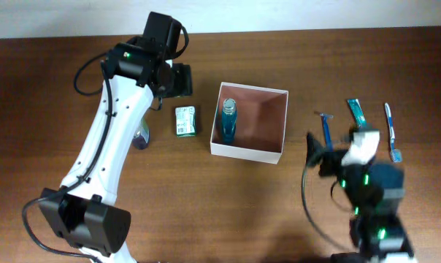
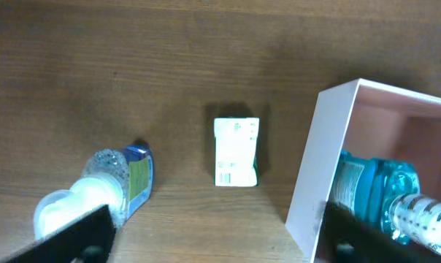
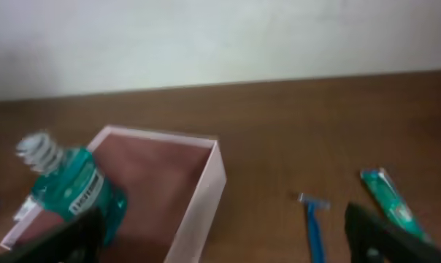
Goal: Pack container
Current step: 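Move the right gripper to the right wall of the pink box, then grip the box's right wall and push the box leftward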
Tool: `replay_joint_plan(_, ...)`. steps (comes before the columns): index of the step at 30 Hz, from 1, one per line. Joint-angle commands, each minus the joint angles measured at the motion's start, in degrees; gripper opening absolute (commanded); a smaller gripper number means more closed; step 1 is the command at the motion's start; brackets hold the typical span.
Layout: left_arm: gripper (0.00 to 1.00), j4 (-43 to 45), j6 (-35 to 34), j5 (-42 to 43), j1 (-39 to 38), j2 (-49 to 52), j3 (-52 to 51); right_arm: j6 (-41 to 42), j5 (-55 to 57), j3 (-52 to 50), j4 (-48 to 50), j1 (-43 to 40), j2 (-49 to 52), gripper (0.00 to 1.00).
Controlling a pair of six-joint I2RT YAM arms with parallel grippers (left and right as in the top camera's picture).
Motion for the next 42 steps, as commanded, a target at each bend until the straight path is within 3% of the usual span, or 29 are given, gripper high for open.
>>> replay_joint_plan(1,0.99,0.0,0.1,0.3,0.2,-1.1,-0.3,-4.5,-1.5,12.5,-8.1,-1.8,15.0,0.99)
replay_joint_plan(4,0.99,-0.5,0.1,-0.2,0.2,-1.1,-0.3,-4.5,-5.5,26.5,-18.7,-2.2,31.3,0.99)
replay_joint_plan(7,0.97,-0.9,0.1,-0.3,0.2,-1.0,-0.3,-4.2,-6.6,32.2,-20.5,-2.2,39.8,0.99)
replay_joint_plan(8,0.92,-0.9,0.1,-0.3,0.2,-0.9,-0.3,-4.2,-7.5,33.4,-20.5,-2.2,41.7,0.99)
replay_joint_plan(11,0.63,-1.4,0.1,-0.3,0.2,-0.6,-0.3,-4.1,-9.8,35.3,-18.3,-2.2,47.2,0.99)
replay_joint_plan(12,0.51,-1.7,0.1,-0.3,0.2,-0.5,-0.3,-3.3,-10.0,35.3,-16.7,-2.2,48.5,0.89)
replay_joint_plan(14,0.19,-2.2,0.1,-0.3,0.2,0.1,-0.3,-1.2,-9.9,35.3,-14.0,-2.2,51.2,0.57)
replay_joint_plan(17,0.01,-2.9,0.1,-0.3,0.2,1.5,-0.3,3.2,-9.9,35.3,-11.4,-2.2,54.7,0.48)
replay_joint_plan(28,0.01,-4.3,0.1,-0.3,0.2,3.5,-0.3,8.4,-7.3,35.3,-5.6,-2.1,61.9,0.30)
replay_joint_plan(32,0.01,-4.3,0.1,-0.2,0.2,3.5,-0.3,11.3,-7.3,35.3,-4.7,-1.4,61.9,0.16)
replay_joint_plan(42,0.01,-4.4,0.1,-0.2,0.2,3.5,-0.3,11.3,-6.9,35.3,-1.4,3.1,62.0,0.15)
